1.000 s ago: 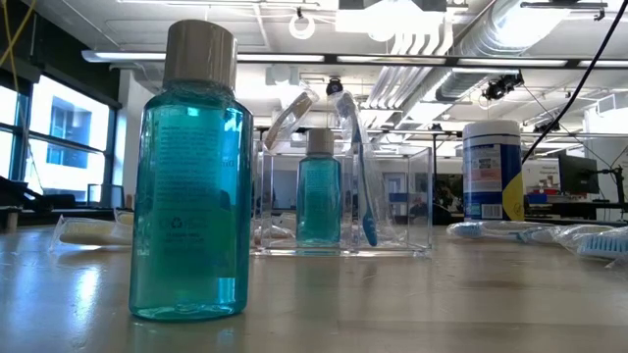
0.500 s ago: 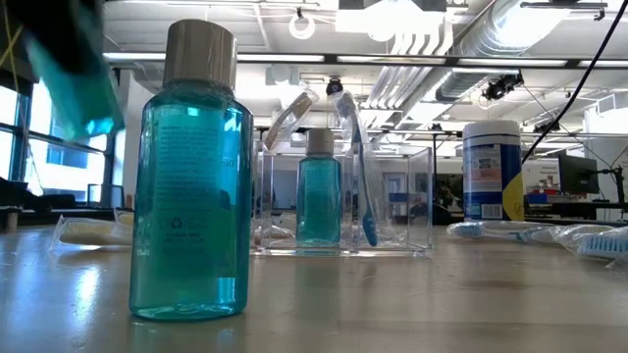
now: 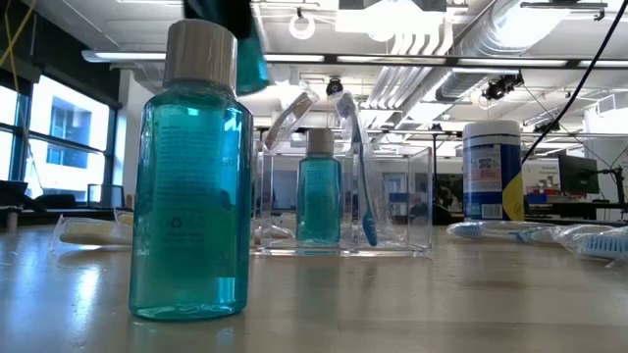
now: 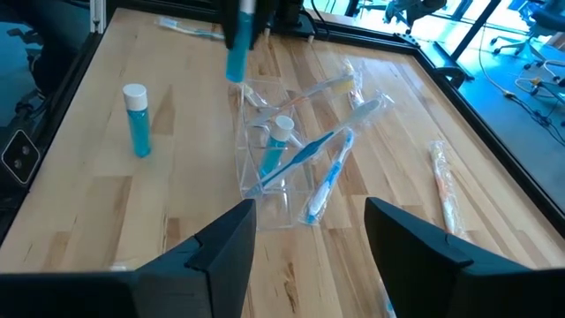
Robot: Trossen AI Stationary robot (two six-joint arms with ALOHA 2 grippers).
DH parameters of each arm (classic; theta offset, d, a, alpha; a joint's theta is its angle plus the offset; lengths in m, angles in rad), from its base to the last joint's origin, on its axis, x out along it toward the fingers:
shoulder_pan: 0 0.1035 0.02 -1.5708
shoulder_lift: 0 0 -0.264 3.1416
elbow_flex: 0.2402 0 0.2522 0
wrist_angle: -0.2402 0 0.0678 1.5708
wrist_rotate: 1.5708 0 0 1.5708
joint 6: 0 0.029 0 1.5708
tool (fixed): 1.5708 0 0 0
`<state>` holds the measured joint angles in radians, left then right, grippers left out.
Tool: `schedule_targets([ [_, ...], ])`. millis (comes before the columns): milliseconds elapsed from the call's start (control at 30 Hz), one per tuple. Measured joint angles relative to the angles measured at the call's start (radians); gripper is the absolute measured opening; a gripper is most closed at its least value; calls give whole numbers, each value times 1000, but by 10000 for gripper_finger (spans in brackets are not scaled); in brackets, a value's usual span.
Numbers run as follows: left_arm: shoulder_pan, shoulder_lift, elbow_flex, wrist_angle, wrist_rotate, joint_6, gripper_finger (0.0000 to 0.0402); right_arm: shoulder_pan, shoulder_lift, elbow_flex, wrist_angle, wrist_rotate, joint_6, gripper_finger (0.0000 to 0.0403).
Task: Pick & Place toothbrushing station
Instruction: Put the blue mouthwash into the transparent organizer
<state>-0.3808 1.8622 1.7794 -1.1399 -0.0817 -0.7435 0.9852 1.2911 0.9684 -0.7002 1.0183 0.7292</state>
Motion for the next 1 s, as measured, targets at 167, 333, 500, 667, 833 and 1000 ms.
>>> schedule_targets([
  [167, 47, 0, 0, 101, 29, 99, 80, 0, 21, 0, 0, 0, -19, 205],
  [333, 54, 0, 0, 124, 30, 130, 80, -4, 31, 0, 0, 3, -30, 205],
  [500, 54, 17, 2, 130, -9, 131, 80, -23, 31, 0, 0, 1, -29, 205],
  [667, 59, 90, 1, 134, 38, 151, 80, -45, 31, 0, 1, -7, -27, 205],
  [833, 67, 125, -1, 135, 84, 156, 80, -50, 31, 0, 0, -7, -23, 205],
  [1000, 79, 117, 17, 144, 77, 168, 80, -50, 31, 0, 0, -8, -23, 205],
])
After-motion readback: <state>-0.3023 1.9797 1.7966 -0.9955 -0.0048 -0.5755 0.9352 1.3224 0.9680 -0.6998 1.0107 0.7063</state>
